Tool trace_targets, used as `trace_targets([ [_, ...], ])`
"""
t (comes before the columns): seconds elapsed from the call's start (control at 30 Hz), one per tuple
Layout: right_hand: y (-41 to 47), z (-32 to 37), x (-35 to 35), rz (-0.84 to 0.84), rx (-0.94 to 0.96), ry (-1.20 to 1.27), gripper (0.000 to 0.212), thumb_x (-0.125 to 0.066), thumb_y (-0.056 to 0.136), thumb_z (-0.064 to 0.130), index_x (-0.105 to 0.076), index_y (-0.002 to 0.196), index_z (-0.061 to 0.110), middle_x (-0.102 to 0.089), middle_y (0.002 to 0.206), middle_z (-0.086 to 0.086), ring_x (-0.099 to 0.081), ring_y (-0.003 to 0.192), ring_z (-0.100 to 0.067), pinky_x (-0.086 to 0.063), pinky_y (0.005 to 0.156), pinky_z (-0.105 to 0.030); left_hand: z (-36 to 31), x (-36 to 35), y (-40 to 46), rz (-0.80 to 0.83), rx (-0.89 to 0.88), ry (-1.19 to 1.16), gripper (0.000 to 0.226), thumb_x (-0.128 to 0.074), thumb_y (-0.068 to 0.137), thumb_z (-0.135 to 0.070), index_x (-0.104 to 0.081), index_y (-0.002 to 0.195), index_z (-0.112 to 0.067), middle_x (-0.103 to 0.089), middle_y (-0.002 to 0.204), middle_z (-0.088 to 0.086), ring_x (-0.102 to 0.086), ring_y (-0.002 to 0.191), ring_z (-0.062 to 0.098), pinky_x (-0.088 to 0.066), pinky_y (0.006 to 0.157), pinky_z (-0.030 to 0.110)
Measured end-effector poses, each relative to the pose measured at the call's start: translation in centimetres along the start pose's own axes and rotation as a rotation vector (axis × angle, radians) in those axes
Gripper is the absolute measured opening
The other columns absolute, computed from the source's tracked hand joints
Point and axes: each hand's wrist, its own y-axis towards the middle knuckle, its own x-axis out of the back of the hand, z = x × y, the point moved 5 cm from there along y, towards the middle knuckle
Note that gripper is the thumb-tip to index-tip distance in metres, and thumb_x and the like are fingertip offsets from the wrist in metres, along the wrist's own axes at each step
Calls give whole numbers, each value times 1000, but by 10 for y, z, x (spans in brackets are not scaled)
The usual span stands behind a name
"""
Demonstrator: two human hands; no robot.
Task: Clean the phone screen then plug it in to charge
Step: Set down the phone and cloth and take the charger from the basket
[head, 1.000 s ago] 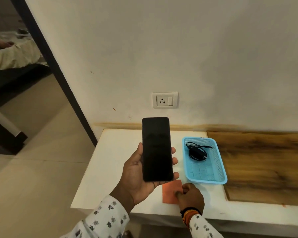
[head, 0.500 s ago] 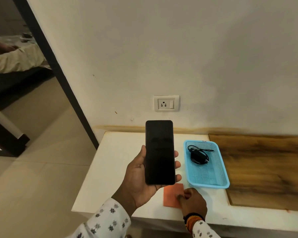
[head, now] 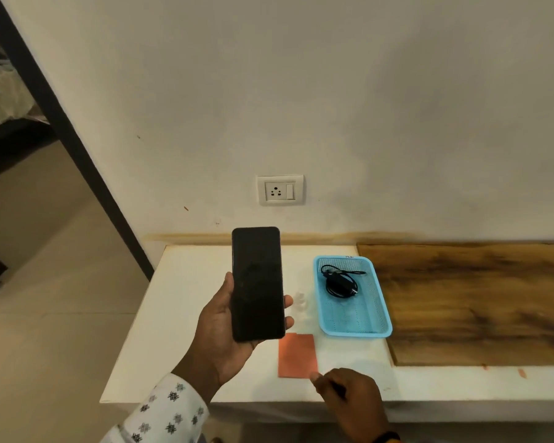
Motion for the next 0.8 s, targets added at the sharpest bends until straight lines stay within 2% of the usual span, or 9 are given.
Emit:
trace_targets([
  [0.07, 0, 14, 1, 17, 5, 87, 30, -67, 83, 49, -70, 64, 26, -65, 61, 9, -62, 61, -9, -50, 61, -23, 5, 19, 1, -123, -17, 9, 55, -39, 101, -51, -68, 124, -11, -69, 121, 24, -69, 104, 41, -59, 83, 53],
  [0.17, 3, 43, -10, 115, -69, 251, 21, -66, 84, 46, -70, 68, 32, -69, 65, 7, -66, 57, -10, -54, 58, -20, 11, 50, 6, -316, -51, 29, 38, -46, 102, -38, -68, 118, -11, -76, 103, 17, -76, 86, 33, -61, 62, 39],
  [0.27, 5, 66, -25, 182, -86, 302, 26, -63, 84, 51, -67, 67, 31, -69, 61, 2, -67, 55, -11, -52, 57, -14, 18, 72, 16, -428, -50, 145, 28, -47, 102, -33, -67, 111, -15, -78, 95, 12, -76, 79, 29, -59, 55, 35],
  [0.37, 3, 72, -35, 244, -110, 322, 24, -65, 86, 47, -68, 70, 29, -70, 63, 3, -67, 57, -10, -53, 59, -16, 24, 92, 31, -488, -10, 298, 26, -43, 103, -29, -65, 106, -15, -75, 97, 14, -74, 80, 30, -59, 60, 37],
  [0.57, -7, 53, -31, 301, -212, 248, 20, -65, 86, 43, -70, 75, 28, -71, 64, 5, -67, 56, -8, -49, 62, -13, 39, 123, 63, -478, 158, 571, 26, -38, 104, -20, -64, 101, -17, -68, 110, 15, -67, 93, 30, -56, 88, 49],
  [0.8, -17, 30, -20, 271, -317, 298, 9, -70, 84, 34, -74, 75, 34, -71, 61, -3, -67, 54, -12, -56, 64, -24, 44, 160, 83, -560, 223, 695, 24, -41, 103, -18, -61, 91, -12, -64, 115, 22, -60, 93, 31, -52, 84, 44],
])
